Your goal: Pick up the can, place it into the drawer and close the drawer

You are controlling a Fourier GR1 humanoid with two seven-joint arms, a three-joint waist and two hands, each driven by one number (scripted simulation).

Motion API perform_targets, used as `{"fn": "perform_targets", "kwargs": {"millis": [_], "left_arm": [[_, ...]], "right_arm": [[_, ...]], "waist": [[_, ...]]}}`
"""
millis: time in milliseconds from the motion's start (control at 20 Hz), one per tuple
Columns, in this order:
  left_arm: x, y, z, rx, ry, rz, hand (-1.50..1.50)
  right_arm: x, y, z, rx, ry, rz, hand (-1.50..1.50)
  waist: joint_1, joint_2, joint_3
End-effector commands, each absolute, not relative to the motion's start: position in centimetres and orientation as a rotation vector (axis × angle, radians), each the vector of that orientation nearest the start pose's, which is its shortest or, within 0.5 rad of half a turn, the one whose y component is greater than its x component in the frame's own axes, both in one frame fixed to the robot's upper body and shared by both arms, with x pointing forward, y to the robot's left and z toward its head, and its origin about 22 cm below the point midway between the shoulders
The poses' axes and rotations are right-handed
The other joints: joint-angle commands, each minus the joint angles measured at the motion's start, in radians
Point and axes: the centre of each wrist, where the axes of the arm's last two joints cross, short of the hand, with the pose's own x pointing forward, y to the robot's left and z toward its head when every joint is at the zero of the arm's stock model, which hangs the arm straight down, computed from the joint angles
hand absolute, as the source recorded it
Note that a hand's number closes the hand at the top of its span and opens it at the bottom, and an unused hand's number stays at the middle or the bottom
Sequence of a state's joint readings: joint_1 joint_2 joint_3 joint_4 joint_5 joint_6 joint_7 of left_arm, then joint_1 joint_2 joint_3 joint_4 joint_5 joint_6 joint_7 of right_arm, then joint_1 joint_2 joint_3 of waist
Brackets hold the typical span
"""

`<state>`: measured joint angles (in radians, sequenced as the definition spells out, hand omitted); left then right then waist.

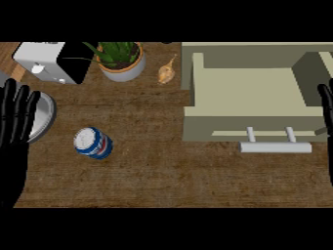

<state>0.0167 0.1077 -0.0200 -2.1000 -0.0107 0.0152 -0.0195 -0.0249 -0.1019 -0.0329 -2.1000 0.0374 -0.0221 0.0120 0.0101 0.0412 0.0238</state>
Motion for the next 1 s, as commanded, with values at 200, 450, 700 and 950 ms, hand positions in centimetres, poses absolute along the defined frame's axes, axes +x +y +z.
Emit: {"fn": "perform_targets", "kwargs": {"millis": [200,450,700,950], "left_arm": [[19.2,23.5,11.6,0.581,-1.999,0.247,-1.50],[18.3,24.0,8.5,0.694,-1.622,0.606,-1.50],[17.1,18.7,9.3,0.712,-1.603,0.672,-1.50],[16.6,17.5,11.7,0.726,-1.596,0.668,-1.50]], "right_arm": [[20.9,-24.3,13.1,-0.062,-2.100,0.057,-1.50],[20.5,-25.4,10.2,-0.159,-1.814,-0.061,-1.50],[21.6,-25.8,10.7,-0.166,-1.804,-0.084,-1.50],[20.1,-27.0,10.5,-0.166,-1.803,-0.079,-1.50]], "waist": [[-0.002,-0.045,-0.021],[-0.007,-0.039,-0.022],[-0.010,-0.040,-0.021],[-0.012,-0.042,-0.023]]}}
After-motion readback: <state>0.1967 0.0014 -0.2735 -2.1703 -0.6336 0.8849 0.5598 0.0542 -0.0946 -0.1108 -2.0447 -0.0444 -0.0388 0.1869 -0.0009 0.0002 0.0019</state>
